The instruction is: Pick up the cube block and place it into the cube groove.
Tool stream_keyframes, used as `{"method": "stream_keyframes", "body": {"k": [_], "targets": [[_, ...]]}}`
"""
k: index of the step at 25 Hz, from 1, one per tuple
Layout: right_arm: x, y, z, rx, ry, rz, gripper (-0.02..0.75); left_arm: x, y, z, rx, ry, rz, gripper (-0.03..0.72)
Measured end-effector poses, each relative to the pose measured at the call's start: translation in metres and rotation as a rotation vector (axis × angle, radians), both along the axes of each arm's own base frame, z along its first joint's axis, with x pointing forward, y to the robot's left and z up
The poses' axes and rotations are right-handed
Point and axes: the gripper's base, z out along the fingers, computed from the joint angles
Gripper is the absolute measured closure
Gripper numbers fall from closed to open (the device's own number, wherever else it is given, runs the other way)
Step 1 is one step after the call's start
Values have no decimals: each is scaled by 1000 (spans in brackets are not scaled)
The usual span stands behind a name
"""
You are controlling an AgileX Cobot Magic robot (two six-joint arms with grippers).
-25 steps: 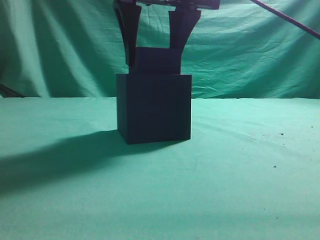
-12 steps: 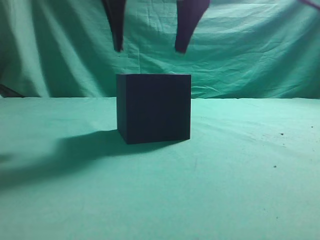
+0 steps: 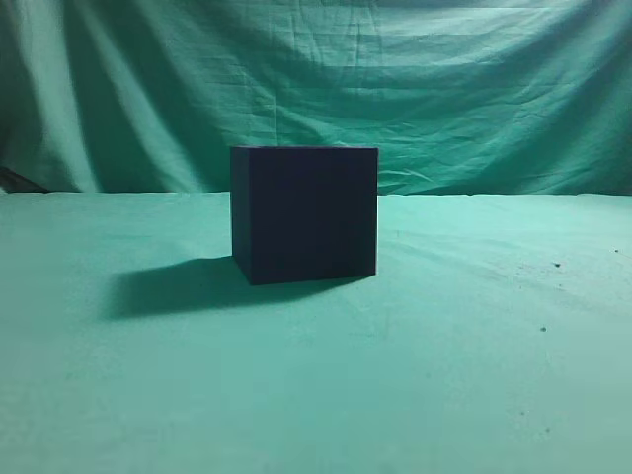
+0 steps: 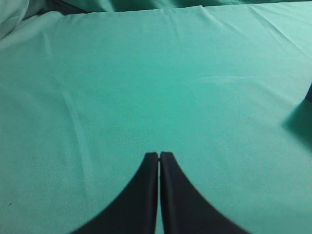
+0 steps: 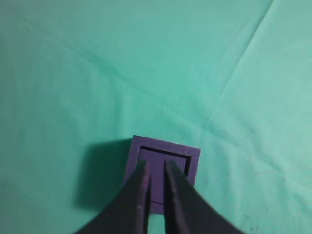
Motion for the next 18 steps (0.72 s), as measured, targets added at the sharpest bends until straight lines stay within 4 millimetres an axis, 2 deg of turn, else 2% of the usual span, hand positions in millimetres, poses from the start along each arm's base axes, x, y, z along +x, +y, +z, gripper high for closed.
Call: {"method": "stream_keyframes", "body": {"k": [1,3,7,10,13,18], "targets": [[-7,-7,15,26,-28,2,738,0,0,0,0,0,0,688],[-23,-23,43,75,-82,3,738,0,0,0,0,0,0,688],[-55,-52,88,167,-167,5,738,0,0,0,0,0,0,688],[-79,-74,104,208,-196,8,738,0,0,0,0,0,0,688],[-101,-95,98,197,-183,9,738,0,0,0,0,0,0,688],[-132,-124,57,122,-98,11,738,0,0,0,0,0,0,688]]}}
